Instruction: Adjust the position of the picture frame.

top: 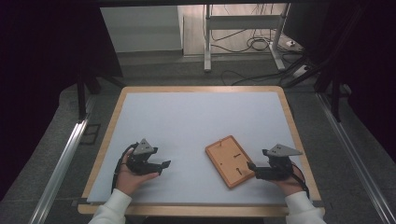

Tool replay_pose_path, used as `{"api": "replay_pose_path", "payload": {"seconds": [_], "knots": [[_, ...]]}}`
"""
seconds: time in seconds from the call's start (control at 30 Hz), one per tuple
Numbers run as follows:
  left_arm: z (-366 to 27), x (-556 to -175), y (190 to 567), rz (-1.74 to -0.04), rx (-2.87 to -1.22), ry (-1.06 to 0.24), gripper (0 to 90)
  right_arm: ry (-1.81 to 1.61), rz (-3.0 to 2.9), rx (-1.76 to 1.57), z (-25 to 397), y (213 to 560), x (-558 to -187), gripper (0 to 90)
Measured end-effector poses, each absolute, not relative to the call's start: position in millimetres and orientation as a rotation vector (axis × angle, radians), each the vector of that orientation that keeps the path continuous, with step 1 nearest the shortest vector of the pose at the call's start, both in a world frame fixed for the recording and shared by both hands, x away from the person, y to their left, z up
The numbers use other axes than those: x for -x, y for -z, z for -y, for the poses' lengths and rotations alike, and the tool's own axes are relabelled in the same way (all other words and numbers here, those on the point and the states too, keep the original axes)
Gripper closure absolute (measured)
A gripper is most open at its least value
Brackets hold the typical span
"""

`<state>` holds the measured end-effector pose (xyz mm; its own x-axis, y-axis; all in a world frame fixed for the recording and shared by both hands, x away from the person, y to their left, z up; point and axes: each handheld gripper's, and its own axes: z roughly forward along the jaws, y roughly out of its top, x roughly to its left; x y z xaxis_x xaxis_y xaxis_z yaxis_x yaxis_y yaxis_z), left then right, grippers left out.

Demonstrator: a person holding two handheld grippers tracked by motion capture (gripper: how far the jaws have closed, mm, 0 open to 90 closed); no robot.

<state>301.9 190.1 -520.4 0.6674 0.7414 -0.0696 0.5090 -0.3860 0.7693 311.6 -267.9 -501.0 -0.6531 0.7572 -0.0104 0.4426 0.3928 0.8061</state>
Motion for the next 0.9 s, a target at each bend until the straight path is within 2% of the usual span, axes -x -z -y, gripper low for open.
{"api": "replay_pose_path", "payload": {"seconds": [0.5,0.9], "knots": [[-203.4,-289.8,522.5,-0.973,-2.056,-0.376,22.9,-1.139,-2.307,-0.972,266.3,495.9,-320.0,18.7],[-197.1,-297.0,524.9,-0.979,-2.078,-0.373,23.1,-1.15,-2.296,-0.975,270.6,496.9,-320.0,19.8]]}}
